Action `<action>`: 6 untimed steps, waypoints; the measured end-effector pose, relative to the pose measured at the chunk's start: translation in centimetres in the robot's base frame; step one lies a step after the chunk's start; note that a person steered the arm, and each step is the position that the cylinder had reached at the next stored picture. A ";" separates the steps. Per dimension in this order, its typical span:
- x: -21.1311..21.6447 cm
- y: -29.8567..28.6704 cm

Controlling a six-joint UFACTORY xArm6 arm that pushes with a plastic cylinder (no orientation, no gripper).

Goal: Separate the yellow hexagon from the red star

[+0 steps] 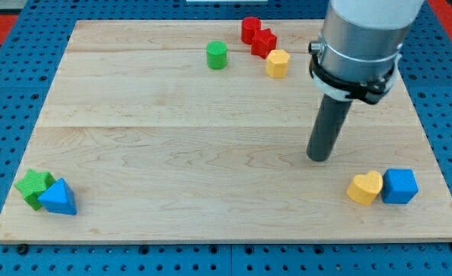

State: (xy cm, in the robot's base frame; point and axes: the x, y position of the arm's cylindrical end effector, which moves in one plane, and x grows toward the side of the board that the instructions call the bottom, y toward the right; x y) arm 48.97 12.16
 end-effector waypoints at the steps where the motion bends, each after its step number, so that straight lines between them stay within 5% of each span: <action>1: -2.6 -2.4; 6: -16.4 -8.9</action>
State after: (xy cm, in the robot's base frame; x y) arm 32.58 3.24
